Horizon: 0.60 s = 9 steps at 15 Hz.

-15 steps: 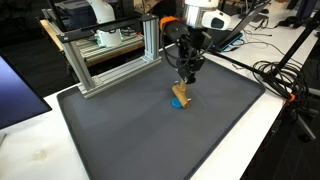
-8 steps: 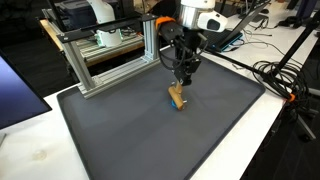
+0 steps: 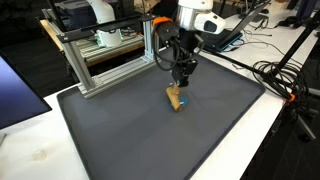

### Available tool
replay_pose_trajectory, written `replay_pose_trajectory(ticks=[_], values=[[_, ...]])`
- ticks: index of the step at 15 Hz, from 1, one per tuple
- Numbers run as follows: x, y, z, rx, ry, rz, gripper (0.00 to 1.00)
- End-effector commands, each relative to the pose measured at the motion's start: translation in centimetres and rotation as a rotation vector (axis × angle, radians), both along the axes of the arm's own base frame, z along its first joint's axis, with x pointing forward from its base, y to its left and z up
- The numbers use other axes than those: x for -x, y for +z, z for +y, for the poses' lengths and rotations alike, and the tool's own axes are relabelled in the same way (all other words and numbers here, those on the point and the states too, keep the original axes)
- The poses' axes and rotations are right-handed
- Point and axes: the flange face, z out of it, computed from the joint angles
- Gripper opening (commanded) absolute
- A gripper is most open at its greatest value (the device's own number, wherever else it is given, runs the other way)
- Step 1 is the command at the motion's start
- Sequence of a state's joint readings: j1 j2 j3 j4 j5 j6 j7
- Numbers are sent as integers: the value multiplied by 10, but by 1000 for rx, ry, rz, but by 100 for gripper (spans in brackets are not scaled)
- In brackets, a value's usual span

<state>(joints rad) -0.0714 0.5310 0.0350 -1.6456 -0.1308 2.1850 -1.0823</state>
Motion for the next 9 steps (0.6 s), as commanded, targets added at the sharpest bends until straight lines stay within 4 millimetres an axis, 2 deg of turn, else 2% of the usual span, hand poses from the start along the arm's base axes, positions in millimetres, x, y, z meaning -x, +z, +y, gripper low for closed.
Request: replay_pose_trajectory(ticks=[1,6,9], values=[[-3,14,-17,-9,-118,13,22],[1,74,-32,-132,-350,84,22],[-9,109,-38,-159,-514,51,22]])
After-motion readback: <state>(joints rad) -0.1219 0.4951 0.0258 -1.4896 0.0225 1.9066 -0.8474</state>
